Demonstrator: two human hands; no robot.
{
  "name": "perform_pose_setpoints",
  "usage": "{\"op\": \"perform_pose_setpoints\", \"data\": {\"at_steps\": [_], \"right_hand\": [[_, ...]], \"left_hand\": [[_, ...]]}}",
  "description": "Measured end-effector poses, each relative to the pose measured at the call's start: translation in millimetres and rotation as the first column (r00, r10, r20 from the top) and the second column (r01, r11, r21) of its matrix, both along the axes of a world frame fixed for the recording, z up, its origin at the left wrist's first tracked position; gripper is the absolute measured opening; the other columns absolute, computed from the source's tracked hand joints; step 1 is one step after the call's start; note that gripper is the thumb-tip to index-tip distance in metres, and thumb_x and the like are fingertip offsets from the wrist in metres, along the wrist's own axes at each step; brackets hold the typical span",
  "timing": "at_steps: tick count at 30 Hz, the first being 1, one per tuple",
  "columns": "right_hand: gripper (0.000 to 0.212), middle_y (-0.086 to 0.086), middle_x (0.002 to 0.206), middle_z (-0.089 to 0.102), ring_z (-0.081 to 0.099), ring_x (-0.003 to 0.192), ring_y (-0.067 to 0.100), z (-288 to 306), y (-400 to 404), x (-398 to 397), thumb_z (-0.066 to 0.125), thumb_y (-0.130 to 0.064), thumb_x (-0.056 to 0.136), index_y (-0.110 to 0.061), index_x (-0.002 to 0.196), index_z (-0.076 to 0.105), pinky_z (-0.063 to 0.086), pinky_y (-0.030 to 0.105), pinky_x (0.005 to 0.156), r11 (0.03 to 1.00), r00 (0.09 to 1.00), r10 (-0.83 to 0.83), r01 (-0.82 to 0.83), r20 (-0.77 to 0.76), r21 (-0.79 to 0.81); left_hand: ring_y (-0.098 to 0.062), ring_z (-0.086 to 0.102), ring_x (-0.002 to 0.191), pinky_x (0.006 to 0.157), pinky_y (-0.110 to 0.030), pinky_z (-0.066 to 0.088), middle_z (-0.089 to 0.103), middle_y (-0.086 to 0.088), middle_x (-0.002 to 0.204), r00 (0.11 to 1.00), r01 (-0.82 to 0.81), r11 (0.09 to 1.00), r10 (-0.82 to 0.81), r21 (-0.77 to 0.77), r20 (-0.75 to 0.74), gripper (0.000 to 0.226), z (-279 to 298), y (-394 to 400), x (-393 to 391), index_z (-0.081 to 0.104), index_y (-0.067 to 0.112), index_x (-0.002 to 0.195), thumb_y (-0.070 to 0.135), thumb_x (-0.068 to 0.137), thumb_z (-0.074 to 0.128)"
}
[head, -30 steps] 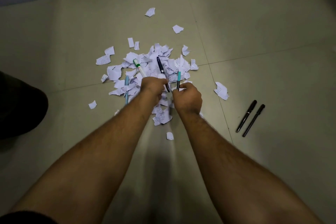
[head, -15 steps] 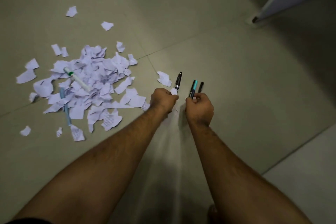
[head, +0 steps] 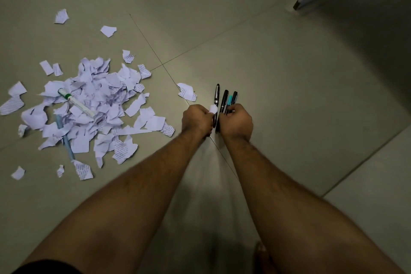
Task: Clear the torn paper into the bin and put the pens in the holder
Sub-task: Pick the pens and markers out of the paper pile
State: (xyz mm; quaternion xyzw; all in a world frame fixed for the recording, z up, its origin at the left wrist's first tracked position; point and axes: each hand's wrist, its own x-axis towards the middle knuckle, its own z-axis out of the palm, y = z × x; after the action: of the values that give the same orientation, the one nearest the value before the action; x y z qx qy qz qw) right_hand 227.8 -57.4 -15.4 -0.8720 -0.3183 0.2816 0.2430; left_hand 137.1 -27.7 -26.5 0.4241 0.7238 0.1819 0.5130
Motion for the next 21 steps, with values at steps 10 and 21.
{"op": "perform_pose_setpoints", "data": {"at_steps": [10,21], "right_hand": [[0.019,0.0,0.087,0.072,0.066,0.085,0.021,12,11,-48,0.063,-0.021,0.084,-0.019,0.102,0.069,0.044,0.024,0.069,0.989,0.988,0.098,-0.083,-0.122,0.124],[0.015,0.003,0.091,0.074,0.067,0.088,0.024,19,41,-194,0.065,-0.022,0.083,-0.019,0.097,0.07,0.044,0.025,0.073,0.85,0.845,0.51,-0.467,-0.16,0.242]], "left_hand": [[-0.027,0.063,0.052,0.047,-0.035,0.057,0.069,-0.012,0.073,0.976,-0.218,0.976,0.218,-0.003,0.008,0.017,9,1,-42,0.064,0.01,0.08,0.025,0.086,0.068],[-0.025,0.066,0.091,0.073,-0.023,0.044,0.073,-0.005,0.098,0.839,-0.384,0.885,0.453,0.262,-0.301,0.018,24,-8,-198,0.073,0.014,0.093,0.027,0.086,0.064]]}}
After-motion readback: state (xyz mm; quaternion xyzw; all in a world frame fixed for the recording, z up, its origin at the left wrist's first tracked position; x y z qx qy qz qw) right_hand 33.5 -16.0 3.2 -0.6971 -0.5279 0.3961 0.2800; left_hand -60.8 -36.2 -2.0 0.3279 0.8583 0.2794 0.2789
